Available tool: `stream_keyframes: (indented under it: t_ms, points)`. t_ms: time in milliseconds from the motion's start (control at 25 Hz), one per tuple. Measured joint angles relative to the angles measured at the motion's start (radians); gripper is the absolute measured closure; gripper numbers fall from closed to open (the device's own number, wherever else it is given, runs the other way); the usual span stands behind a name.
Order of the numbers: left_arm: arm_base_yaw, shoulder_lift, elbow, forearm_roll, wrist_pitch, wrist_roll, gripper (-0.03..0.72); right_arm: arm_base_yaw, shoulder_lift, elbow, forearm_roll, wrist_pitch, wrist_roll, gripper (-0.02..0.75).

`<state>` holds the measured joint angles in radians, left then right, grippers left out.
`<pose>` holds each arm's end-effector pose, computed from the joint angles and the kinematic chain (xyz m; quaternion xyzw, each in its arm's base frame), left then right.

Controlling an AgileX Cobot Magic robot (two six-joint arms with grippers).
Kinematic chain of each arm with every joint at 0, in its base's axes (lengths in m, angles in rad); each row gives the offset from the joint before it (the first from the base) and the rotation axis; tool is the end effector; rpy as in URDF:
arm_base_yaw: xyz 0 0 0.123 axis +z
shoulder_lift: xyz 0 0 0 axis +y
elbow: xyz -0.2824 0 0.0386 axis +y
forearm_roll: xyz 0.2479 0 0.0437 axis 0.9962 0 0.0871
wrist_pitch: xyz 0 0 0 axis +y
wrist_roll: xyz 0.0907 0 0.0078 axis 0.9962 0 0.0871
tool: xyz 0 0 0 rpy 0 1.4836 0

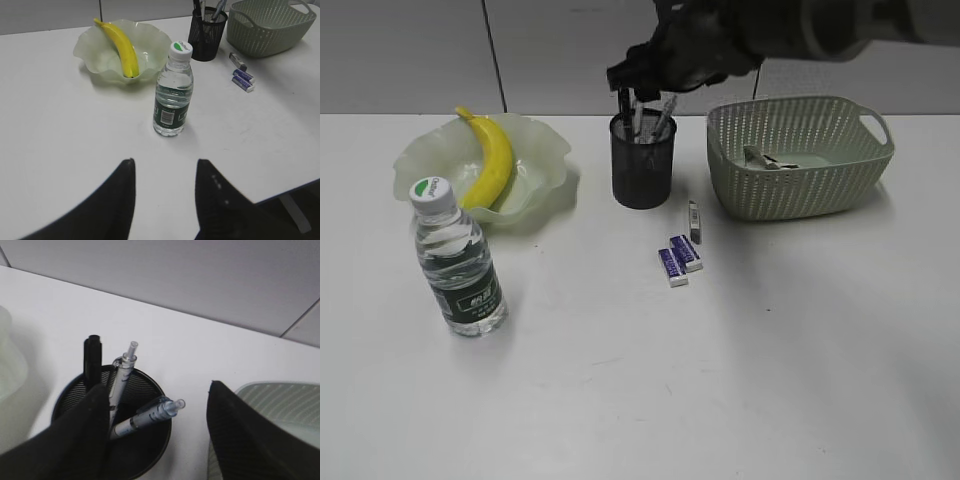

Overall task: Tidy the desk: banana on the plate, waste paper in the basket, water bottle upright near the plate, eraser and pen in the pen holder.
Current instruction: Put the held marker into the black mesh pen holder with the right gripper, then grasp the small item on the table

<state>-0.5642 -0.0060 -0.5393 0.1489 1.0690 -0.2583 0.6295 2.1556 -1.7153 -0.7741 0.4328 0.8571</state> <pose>-0.0033 0.0161 0.2880 0.1233 0.8320 -0.1461 0.5207 0.4191 0.2721 0.2168 -0.1572 0.8792 0.0355 0.4484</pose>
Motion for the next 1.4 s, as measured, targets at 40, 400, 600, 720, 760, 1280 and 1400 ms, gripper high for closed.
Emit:
stream_keyframes:
  t_ms: [40, 400, 600, 720, 760, 1280, 1400]
  points:
    - [0.000, 0.000, 0.000, 0.000, 0.000, 0.000, 0.387, 0.007, -0.022, 0.000, 0.047, 0.015, -0.075, 0.250]
    - [0.000, 0.000, 0.000, 0.000, 0.000, 0.000, 0.387, 0.027, -0.216, 0.000, 0.393, 0.481, -0.474, 0.270]
    - [0.000, 0.000, 0.000, 0.000, 0.000, 0.000, 0.387, 0.028, -0.312, 0.014, 0.499, 0.688, -0.548, 0.339]
    - [0.000, 0.000, 0.000, 0.000, 0.000, 0.000, 0.387, 0.028, -0.414, 0.092, 0.506, 0.730, -0.554, 0.381]
    - [0.000, 0.000, 0.000, 0.000, 0.000, 0.000, 0.387, 0.028, -0.460, 0.128, 0.506, 0.734, -0.555, 0.393]
    - [0.000, 0.000, 0.000, 0.000, 0.000, 0.000, 0.387, 0.028, -1.183, 0.766, 0.531, 0.745, -0.614, 0.435]
    - [0.000, 0.000, 0.000, 0.000, 0.000, 0.000, 0.387, 0.028, -1.362, 0.872, 0.538, 0.745, -0.615, 0.439]
